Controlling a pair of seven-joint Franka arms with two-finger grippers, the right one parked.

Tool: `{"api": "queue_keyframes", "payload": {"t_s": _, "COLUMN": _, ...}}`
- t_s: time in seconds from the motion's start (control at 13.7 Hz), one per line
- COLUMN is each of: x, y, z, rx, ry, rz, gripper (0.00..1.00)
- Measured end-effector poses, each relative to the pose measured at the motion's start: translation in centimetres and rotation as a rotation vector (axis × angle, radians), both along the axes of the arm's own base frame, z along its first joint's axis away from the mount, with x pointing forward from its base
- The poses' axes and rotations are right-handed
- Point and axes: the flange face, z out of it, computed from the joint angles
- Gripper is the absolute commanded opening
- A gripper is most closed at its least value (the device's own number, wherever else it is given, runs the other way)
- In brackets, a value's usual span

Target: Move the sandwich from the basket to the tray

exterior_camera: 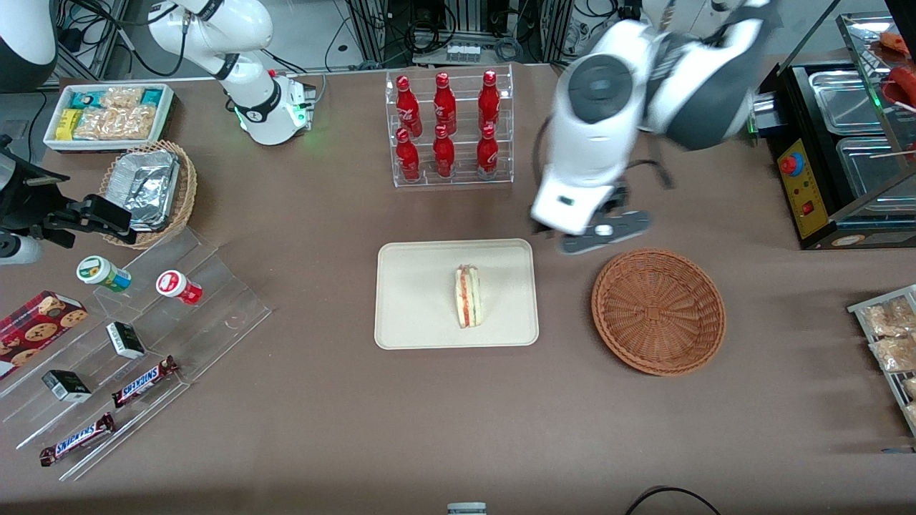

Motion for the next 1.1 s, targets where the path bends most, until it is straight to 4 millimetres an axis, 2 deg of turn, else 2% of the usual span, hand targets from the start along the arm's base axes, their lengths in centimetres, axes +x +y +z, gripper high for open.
{"api": "queue_keyframes", "payload": {"t_s": 0.22, "x": 1.0, "y": 8.3, "z": 1.0, "rx": -0.006, "ry": 0.041, "rz": -0.084, "gripper": 0.99}}
{"api": "queue_keyframes", "payload": {"t_s": 0.44, "x": 1.5, "y": 18.2, "z": 2.3, "rx": -0.046, "ry": 0.067, "rz": -0.172, "gripper": 0.99}}
{"api": "queue_keyframes", "payload": {"t_s": 0.66, "x": 1.6, "y": 26.4, "z": 2.8, "rx": -0.074, "ry": 0.073, "rz": -0.167, "gripper": 0.99}}
{"api": "queue_keyframes", "payload": {"t_s": 0.8, "x": 1.8, "y": 30.3, "z": 2.7, "rx": -0.109, "ry": 0.074, "rz": -0.155, "gripper": 0.99}}
{"api": "queue_keyframes", "payload": {"t_s": 0.95, "x": 1.8, "y": 33.3, "z": 2.8, "rx": -0.142, "ry": 0.071, "rz": -0.167, "gripper": 0.99}}
{"api": "queue_keyframes", "payload": {"t_s": 1.1, "x": 1.8, "y": 34.0, "z": 2.9, "rx": -0.148, "ry": 0.070, "rz": -0.177, "gripper": 0.99}}
